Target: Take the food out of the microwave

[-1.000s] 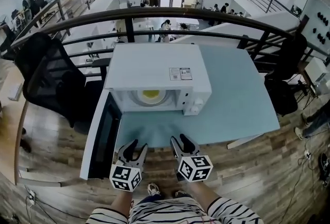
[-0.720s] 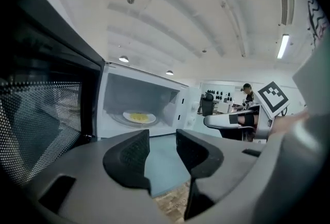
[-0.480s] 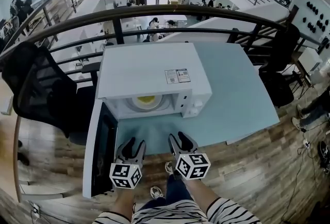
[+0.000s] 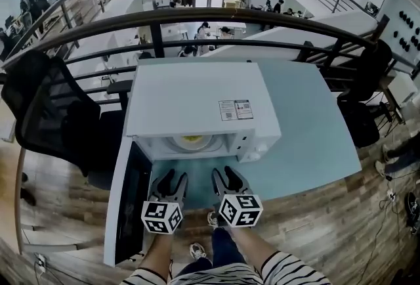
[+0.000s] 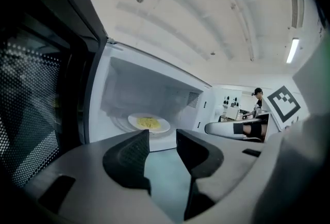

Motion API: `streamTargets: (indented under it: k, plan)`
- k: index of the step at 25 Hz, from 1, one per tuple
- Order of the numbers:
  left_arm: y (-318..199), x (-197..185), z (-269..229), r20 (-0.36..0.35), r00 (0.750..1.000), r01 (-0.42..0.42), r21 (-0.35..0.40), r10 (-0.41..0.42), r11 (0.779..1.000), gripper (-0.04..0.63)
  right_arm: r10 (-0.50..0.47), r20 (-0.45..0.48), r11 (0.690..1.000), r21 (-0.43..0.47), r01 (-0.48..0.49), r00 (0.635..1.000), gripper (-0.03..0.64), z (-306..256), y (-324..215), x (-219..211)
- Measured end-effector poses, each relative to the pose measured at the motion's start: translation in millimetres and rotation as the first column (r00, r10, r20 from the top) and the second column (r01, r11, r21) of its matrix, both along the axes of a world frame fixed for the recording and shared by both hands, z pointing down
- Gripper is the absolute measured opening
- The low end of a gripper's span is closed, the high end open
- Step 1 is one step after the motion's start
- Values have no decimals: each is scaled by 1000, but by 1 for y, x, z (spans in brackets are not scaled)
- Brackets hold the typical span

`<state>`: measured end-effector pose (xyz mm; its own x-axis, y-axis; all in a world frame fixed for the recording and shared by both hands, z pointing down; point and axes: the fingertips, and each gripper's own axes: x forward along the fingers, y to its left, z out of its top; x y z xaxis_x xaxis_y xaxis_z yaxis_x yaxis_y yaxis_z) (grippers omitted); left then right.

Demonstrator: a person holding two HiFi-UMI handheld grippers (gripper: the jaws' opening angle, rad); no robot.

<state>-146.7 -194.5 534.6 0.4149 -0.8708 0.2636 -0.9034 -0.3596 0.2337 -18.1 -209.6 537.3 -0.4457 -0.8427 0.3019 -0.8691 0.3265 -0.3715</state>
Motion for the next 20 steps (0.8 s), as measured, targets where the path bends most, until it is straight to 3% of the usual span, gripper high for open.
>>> streamTargets:
  k: [20]
  plan:
    - [-84, -11, 23, -45, 998, 50, -56, -53, 997, 218, -2, 10, 1000, -15, 3, 1000, 184, 30, -77, -24]
